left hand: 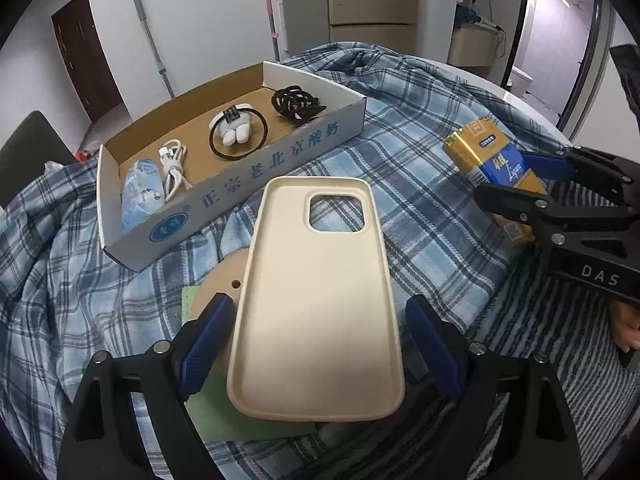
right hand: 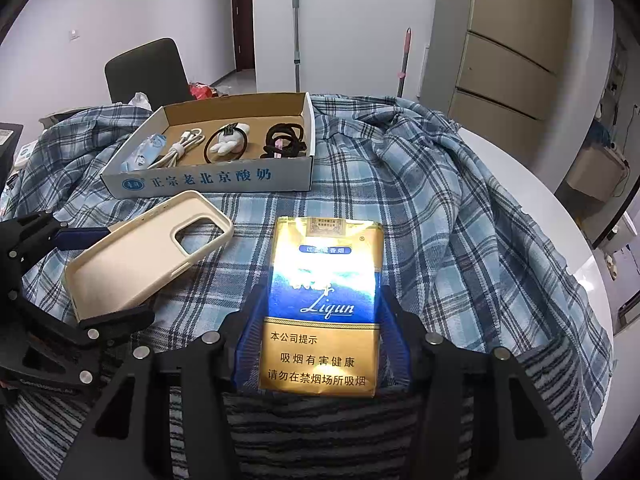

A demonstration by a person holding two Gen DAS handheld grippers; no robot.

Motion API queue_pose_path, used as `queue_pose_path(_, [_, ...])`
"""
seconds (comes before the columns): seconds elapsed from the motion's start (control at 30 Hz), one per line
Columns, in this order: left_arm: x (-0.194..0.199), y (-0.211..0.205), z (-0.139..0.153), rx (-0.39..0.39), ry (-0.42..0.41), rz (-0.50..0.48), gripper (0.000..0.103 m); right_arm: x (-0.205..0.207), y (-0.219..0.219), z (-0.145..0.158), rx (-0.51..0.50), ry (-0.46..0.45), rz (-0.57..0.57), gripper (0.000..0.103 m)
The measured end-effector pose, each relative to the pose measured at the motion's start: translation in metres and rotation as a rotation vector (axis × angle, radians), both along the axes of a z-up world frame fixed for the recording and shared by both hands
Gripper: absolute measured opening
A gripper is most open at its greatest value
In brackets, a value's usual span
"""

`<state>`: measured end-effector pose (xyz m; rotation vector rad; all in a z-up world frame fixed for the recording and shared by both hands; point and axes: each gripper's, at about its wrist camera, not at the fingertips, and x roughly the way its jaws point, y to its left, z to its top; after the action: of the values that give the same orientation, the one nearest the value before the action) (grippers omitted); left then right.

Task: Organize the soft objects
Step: 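Grasp the beige phone case with the left tool while the right tool holds the cigarette pack, then carry the phone case and cigarette pack into the box and open both tools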

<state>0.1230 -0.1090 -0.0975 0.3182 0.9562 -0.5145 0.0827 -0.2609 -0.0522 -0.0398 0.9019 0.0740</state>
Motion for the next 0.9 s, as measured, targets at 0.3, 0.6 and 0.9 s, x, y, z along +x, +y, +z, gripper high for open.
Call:
queue_pose_path(0.3, [0.002, 0.017, 0.010, -0.149, 0.037, -0.009, 0.075, 0.000, 0.000, 0.000, 0.000, -0.001, 0.000, 0.053])
queue_pose_path(0.6, [-0.031, 0.031, 0.041, -0.217, -0.247, 0.053, 0.075, -0.007, -0.001, 0.007, 0.023, -0.047, 0.004, 0.053])
queue_pose_path(0.9, [-0.081, 0.055, 0.073, -0.315, -0.627, 0.171, 0.075, -0.032, 0.001, 0.034, 0.094, -0.246, 0.050, 0.053])
